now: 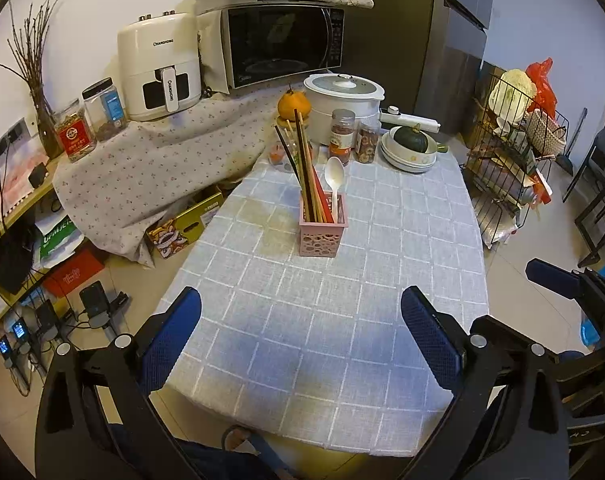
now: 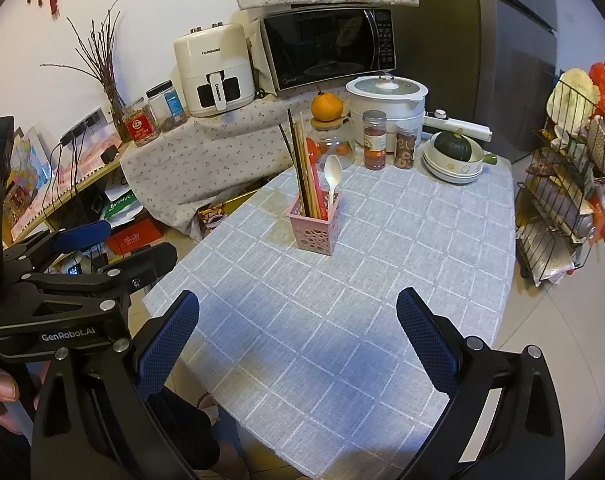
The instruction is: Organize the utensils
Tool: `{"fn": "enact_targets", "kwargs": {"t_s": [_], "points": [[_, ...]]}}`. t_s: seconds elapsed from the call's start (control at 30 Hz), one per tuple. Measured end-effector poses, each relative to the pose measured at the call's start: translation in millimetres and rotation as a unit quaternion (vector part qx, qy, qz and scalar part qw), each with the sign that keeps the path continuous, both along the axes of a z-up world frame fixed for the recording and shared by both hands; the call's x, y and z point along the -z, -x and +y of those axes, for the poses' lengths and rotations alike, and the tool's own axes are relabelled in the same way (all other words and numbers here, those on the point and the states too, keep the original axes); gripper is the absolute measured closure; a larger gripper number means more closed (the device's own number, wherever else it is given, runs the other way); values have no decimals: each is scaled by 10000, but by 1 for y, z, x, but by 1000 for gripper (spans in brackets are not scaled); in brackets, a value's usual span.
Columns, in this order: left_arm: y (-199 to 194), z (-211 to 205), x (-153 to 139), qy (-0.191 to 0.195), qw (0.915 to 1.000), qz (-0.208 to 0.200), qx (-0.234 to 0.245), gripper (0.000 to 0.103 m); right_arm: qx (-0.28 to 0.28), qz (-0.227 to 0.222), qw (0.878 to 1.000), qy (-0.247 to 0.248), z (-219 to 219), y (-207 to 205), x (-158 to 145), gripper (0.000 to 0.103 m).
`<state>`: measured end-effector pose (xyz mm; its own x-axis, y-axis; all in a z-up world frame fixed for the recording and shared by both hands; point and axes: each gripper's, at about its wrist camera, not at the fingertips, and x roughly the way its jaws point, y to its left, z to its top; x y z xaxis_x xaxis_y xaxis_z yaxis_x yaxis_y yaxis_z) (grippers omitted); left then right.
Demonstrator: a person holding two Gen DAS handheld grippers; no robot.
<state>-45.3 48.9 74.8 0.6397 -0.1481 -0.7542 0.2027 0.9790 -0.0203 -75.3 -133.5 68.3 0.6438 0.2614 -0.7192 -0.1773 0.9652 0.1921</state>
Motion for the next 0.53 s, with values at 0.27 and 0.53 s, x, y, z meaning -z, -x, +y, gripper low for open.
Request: {"fn": "enact_targets", "kwargs": {"t_s": [0.27,0.53], "points": [[0,-1,0,-6,10000,-11,-6,7,0,12,10000,-11,0,0,1,7],[0,-1,0,-10,10000,-7,-12,7,-2,14,10000,-16,-1,-1,2,7]]}}
